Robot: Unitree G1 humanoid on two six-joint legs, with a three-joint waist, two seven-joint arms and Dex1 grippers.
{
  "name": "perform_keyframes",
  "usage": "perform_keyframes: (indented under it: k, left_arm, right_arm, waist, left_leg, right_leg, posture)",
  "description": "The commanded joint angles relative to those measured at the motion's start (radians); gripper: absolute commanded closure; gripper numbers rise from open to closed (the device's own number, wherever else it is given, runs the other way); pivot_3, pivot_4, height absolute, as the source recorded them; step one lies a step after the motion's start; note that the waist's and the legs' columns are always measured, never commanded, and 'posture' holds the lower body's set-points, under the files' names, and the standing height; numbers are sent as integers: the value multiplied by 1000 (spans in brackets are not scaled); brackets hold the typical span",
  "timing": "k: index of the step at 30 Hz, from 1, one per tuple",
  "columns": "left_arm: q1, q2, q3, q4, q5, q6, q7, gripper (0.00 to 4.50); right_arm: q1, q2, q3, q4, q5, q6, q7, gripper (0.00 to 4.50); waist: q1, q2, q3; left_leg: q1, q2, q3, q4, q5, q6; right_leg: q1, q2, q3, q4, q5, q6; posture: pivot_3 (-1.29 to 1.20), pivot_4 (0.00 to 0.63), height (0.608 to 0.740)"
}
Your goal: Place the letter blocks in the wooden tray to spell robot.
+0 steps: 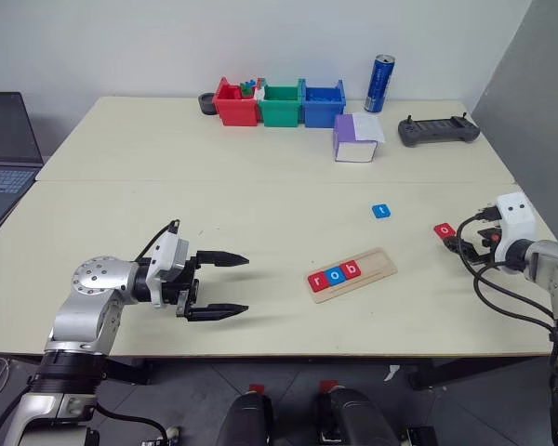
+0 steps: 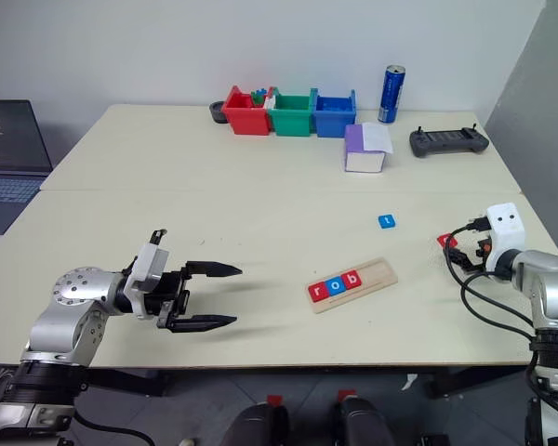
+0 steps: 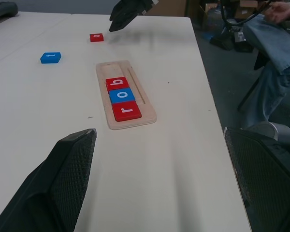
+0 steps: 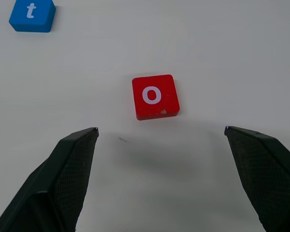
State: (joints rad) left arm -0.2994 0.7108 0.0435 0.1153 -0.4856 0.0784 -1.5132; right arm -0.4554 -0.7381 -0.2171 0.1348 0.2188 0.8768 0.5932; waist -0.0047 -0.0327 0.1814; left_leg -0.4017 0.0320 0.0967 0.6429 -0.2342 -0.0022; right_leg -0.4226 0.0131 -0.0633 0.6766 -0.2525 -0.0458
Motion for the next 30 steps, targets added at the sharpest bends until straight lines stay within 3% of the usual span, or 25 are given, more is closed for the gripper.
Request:
perform_keyframes:
  k: [1, 8, 18, 25, 28, 30]
  left_arm:
    - [-6, 1, 4, -21, -6, -11, 1, 0]
    - [-7, 2, 4, -21, -4, -12, 1, 0]
    - [-4, 9, 14, -35, -10, -1, 9, 0]
    - [15, 25, 31, -51, -18, 2, 21, 0]
    - [22, 30, 34, -56, -21, 2, 24, 0]
    - [25, 31, 36, -59, -22, 3, 26, 0]
  right_arm:
    - [-30, -10, -9, 15, 11, -75, 24, 54]
    - [-93, -34, 46, 171, -15, -201, 95, 54]
    - [-320, 7, 127, 705, -94, -506, 185, 54]
    - [-377, 41, 145, 887, -129, -597, 206, 54]
    - [-372, 46, 143, 906, -134, -602, 210, 678]
    - [-362, 47, 138, 905, -130, -600, 211, 1354]
  waist:
    - [0, 0, 0]
    - [-1, 0, 0]
    - [-3, 0, 0]
    - [-4, 0, 0]
    - [-4, 0, 0]
    - [-5, 0, 0]
  left_leg:
    - [0, 0, 0, 0, 0, 0]
    - [0, 0, 0, 0, 0, 0]
    - [0, 0, 0, 0, 0, 0]
    - [0, 0, 0, 0, 0, 0]
    - [1, 0, 0, 1, 0, 0]
    - [1, 0, 0, 1, 0, 0]
  right_leg:
    - [0, 0, 0, 0, 0, 0]
    - [0, 0, 0, 0, 0, 0]
    - [0, 0, 0, 0, 0, 0]
    - [0, 0, 1, 1, 0, 0]
    - [1, 0, 1, 1, 0, 0]
    - [1, 0, 1, 1, 0, 0]
  posture:
    - [0, 150, 740]
    - [0, 150, 740]
    - [0, 150, 740]
    - [0, 150, 740]
    - [0, 150, 740]
    - [0, 150, 740]
